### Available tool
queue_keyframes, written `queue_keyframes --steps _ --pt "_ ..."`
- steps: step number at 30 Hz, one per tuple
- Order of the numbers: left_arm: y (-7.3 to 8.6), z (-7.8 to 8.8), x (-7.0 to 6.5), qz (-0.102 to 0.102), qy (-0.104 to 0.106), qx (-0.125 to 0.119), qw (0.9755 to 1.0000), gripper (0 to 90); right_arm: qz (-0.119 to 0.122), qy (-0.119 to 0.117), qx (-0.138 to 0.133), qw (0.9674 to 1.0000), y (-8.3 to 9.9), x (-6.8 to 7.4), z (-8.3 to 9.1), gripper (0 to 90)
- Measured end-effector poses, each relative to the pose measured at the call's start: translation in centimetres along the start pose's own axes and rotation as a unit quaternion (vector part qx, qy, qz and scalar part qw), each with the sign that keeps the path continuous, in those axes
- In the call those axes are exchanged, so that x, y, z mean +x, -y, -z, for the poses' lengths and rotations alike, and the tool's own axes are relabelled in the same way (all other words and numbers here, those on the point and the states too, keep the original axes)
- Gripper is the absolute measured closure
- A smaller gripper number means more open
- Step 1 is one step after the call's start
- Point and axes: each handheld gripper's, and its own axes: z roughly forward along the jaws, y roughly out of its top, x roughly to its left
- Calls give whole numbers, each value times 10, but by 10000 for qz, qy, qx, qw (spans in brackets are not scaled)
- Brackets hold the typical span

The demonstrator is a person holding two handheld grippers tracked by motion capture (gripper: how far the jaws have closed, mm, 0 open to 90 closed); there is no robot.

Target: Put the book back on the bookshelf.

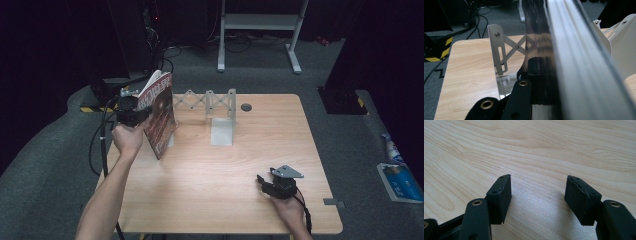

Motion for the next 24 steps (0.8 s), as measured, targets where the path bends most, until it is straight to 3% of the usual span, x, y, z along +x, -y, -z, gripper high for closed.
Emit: queue_keyframes --steps 16,20,24 --pt "9 -10 -6 -35 -203 -424 9989 839 -4 6 4 10000 0 0 0 383" --pt "15 -12 -4 -47 -209 -563 9982 837 -9 5 2 10000 0 0 0 383" --pt "16 -13 -2 13 -108 -551 9984 835 -15 17 7 10000 0 1 0 383"
